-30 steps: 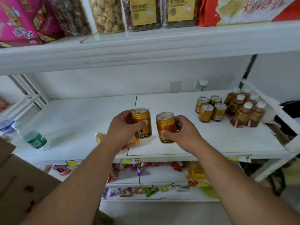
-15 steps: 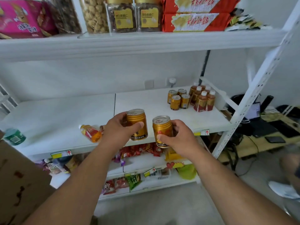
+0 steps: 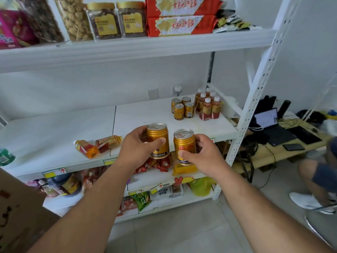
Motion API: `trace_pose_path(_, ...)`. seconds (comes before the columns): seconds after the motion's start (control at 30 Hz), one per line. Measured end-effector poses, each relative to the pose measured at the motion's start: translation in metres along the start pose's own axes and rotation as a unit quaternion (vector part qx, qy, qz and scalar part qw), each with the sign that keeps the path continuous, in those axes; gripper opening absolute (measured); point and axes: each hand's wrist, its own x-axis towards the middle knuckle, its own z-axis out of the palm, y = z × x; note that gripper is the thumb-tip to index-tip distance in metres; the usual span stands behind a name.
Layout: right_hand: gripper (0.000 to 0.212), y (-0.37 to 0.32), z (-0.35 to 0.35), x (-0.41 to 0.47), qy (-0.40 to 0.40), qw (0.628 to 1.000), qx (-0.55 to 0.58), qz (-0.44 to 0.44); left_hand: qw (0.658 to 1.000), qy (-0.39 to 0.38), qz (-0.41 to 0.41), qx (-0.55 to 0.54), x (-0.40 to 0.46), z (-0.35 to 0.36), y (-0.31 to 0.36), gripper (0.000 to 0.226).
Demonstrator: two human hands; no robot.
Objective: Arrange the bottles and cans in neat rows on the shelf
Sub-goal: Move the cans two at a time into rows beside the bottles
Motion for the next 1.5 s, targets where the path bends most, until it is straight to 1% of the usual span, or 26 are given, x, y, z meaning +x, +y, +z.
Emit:
trace_pose_path(0.13,0.064,0.012,-0.041,0.010,-0.005,1.000,0.009,0.003,1.000,0.005,-0.003,-0.006,0.004,0.039,0.021,0.053)
trace_pose_path(0.27,0.063,0.025,-0.080,0.023,-0.004,1.000,0.008,0.001,1.000,0.013,-0.008,-0.003,0.010,0.077,0.039,0.048)
trace_pose_path(0.3,0.063,0.028,-0.088,0.026,-0.006,1.000,0.008,0.002,1.000,0.013,-0.011,-0.007,0.012,0.086,0.041,0.050)
trace_pose_path(0.4,0.064,0.037,-0.107,0.038,-0.009,1.000,0.012,0.006,1.000,0.015,-0.017,-0.008,0.020,0.108,0.047,0.056)
trace_pose_path(0.53,0.059,0.047,-0.119,0.063,-0.013,1.000,0.022,0.011,1.000,0.020,-0.022,-0.001,0.043,0.129,0.049,0.054)
trace_pose_path(0.73,0.057,0.063,-0.118,0.127,-0.015,0.999,0.022,0.027,0.999,0.025,-0.028,-0.001,0.105,0.151,0.031,0.059)
trace_pose_path(0.9,0.063,0.079,-0.107,0.193,-0.021,0.999,0.012,0.046,0.998,0.030,-0.038,-0.026,0.165,0.162,0.009,0.060)
trace_pose_path(1.07,0.068,0.089,-0.097,0.244,-0.010,0.998,0.003,0.056,0.998,0.016,-0.050,-0.038,0.214,0.171,-0.009,0.058)
trace_pose_path(1.17,0.068,0.100,-0.092,0.268,-0.009,0.998,-0.010,0.064,0.997,0.012,-0.060,-0.050,0.236,0.180,-0.021,0.054)
trace_pose_path(1.33,0.072,0.117,-0.085,0.303,-0.001,0.997,-0.032,0.074,0.995,0.010,-0.075,-0.058,0.266,0.196,-0.040,0.056)
trace_pose_path(1.5,0.070,0.136,-0.073,0.332,-0.010,0.995,-0.004,0.095,0.993,0.030,-0.093,-0.065,0.290,0.211,-0.063,0.055)
